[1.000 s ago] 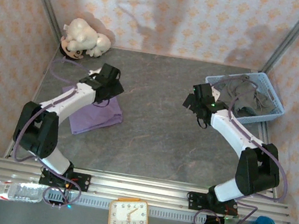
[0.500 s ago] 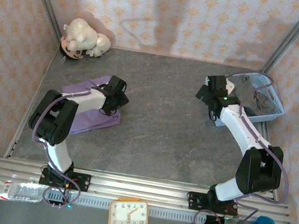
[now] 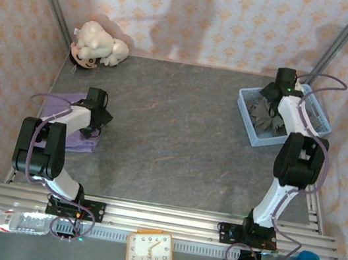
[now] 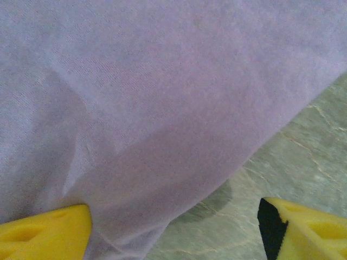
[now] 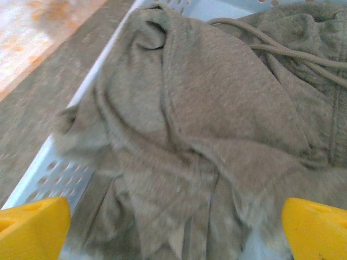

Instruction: Fold and stack the mixed laundry pile

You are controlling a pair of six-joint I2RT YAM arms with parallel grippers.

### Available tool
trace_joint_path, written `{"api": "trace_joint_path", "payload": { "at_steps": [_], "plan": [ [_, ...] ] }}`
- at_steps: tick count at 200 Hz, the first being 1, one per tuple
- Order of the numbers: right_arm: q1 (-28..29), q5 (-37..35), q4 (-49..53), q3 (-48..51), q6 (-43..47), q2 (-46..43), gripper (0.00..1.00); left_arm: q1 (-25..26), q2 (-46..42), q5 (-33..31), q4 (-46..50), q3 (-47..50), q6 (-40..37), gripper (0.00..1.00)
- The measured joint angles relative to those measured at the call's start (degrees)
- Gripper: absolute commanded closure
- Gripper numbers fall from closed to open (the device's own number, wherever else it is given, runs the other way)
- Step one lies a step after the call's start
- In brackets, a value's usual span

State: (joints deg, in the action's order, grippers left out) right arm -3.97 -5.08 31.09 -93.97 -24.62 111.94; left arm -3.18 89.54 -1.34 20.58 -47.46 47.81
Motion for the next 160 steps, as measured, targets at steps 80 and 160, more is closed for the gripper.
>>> {"api": "trace_joint_path", "payload": {
  "at_steps": [80, 160],
  "plan": [
    [-1.77, -4.83, 6.23, -4.70, 0.04, 9.09, 0.44, 6.93, -10.84, 5.49, -0.28, -1.49, -5.20, 0.00],
    [-1.88, -3.96, 8.35, -7.93, 2.82, 8.13, 1.00, 15.21, -12.00, 10.51, -8.35, -1.49, -3.06, 0.00]
  ]
}}
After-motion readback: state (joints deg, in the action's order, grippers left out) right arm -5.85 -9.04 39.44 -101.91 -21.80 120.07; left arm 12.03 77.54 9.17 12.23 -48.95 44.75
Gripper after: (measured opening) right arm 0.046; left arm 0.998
